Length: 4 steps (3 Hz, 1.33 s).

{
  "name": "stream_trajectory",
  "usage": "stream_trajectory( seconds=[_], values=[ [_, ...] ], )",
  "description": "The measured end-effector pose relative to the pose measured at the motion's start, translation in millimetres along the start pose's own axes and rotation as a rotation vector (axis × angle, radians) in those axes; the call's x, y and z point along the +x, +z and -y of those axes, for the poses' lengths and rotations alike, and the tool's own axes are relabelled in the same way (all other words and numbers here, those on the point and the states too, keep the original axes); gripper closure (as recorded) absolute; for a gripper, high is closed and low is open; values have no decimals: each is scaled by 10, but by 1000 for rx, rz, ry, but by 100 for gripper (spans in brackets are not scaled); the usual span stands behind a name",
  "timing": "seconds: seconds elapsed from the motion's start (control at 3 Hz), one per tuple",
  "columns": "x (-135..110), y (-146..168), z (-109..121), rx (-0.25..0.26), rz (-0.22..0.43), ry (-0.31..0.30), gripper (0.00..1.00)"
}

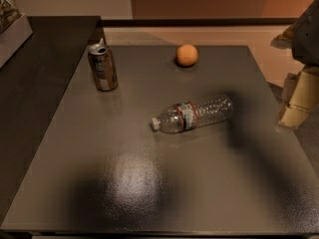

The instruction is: Place water bottle upright

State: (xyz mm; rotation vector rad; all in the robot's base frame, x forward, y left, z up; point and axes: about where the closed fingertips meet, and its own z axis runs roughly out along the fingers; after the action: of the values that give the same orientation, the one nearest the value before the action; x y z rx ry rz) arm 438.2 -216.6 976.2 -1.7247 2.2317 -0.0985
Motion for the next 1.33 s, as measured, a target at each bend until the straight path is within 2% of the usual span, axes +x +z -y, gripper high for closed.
stream_trajectory(
  seconds=[0.33,0.67,1.33],
  values=[
    [-1,-1,0,1,0,0,0],
    [-148,8,-10,-6,29,-45,0],
    [-670,110,-196,-20,86,-204,0]
  ],
)
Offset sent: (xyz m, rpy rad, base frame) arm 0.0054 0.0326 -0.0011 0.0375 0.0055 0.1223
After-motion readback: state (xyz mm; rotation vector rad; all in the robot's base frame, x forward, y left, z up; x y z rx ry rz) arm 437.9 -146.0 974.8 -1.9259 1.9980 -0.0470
